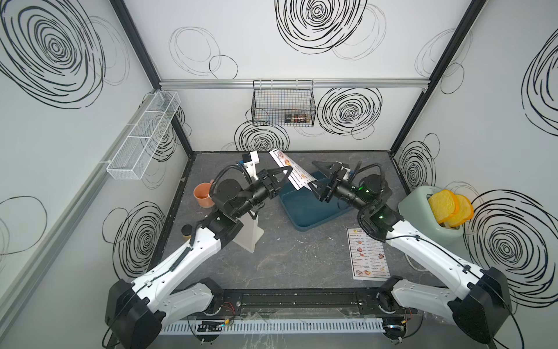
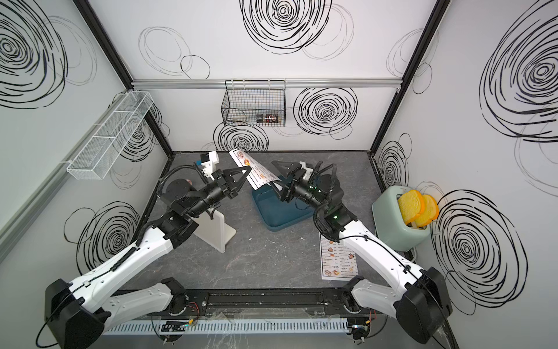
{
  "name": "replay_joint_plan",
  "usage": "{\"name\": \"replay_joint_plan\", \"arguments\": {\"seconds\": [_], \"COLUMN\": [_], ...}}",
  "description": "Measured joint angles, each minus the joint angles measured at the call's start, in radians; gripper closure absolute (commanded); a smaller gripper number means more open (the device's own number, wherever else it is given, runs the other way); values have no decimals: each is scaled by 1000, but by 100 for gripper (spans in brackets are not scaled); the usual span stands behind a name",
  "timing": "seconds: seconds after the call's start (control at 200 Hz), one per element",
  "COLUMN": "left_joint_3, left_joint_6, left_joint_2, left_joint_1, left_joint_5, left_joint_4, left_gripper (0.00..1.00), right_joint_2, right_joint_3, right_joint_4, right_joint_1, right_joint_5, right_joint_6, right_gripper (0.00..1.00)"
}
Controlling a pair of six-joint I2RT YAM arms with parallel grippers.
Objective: Replace the menus in the menu holders
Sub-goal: Pick up the menu from the storage box.
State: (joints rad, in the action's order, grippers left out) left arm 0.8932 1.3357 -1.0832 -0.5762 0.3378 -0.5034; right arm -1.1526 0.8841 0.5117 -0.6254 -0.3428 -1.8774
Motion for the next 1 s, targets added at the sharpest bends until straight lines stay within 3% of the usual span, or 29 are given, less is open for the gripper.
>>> {"name": "replay_joint_plan", "arguments": {"seconds": [0.17,0.395,0.6,0.615,0.726,0.781,0.856,1.001], "left_joint_3": [-23,-28,-39,-40,-42,-43,-44,-46], "left_joint_6": [13,19,27,27,27,24,14,-39], "left_joint_2": [32,49,55,55,67,78,104,185], "left_joint_1": [0,0,0,0,0,0,0,3], "left_joint_5": [-14,-29,-48,-50,-71,-91,-129,-234], "left_joint_4": [2,9,21,24,62,97,165,349], "left_gripper": [100,100,100,98,47,32,22,20], "right_joint_2": [-40,-84,-86,-86,-86,-85,-81,-43], "right_joint_3": [3,22,33,34,36,36,36,43], "right_joint_4": [37,45,58,60,66,66,58,-22], "right_joint_1": [0,0,0,0,0,0,0,-4], "right_joint_5": [21,16,18,18,21,24,38,70], "right_joint_6": [-16,-27,-25,-23,-6,20,81,328], "right_gripper": [58,73,95,96,100,100,100,100]}}
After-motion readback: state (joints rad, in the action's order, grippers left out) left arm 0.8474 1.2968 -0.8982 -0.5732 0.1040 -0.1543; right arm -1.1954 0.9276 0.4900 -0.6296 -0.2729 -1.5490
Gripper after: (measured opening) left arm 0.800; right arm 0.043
